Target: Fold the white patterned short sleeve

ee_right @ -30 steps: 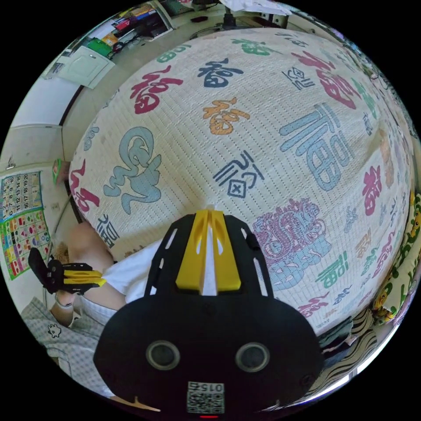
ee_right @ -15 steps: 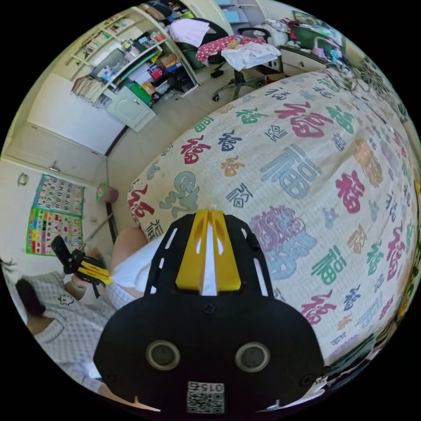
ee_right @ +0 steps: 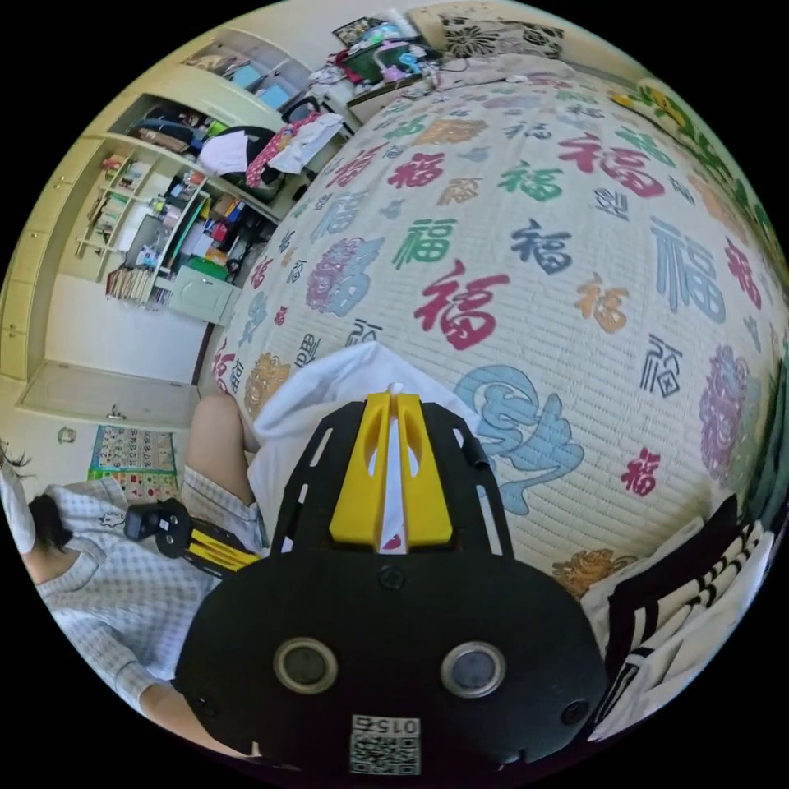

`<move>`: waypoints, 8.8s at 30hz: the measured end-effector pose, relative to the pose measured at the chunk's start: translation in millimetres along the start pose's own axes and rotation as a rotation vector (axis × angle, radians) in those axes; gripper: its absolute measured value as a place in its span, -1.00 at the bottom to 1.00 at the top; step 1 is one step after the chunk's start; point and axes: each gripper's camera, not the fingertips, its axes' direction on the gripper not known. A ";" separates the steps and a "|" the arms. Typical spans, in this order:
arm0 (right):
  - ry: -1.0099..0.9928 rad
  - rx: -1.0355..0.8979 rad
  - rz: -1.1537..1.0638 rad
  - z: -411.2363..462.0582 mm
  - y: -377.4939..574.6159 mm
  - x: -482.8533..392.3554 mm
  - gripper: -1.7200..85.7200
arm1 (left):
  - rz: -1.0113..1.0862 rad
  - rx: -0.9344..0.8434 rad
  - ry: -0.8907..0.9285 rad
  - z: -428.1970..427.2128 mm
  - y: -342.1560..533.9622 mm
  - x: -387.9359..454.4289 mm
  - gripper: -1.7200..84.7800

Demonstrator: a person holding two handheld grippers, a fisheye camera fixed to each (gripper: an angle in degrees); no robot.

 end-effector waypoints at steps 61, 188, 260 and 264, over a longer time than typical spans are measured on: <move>-0.186 0.064 0.217 -220.2 253.4 150.5 -0.81 | 0.134 -0.706 0.436 431.2 -156.8 -497.7 -0.96; 0.112 -0.187 -0.025 85.5 371.2 -200.6 -0.97 | -0.198 -0.039 0.020 -34.5 91.0 -104.1 -0.93; 0.840 -1.449 -0.464 800.5 112.4 -377.7 -0.68 | -0.498 0.435 0.340 -176.4 251.4 -82.1 -0.92; 0.929 -1.596 -0.533 807.0 140.1 -362.6 -0.68 | -0.483 0.420 0.335 -175.7 248.5 -83.3 -0.93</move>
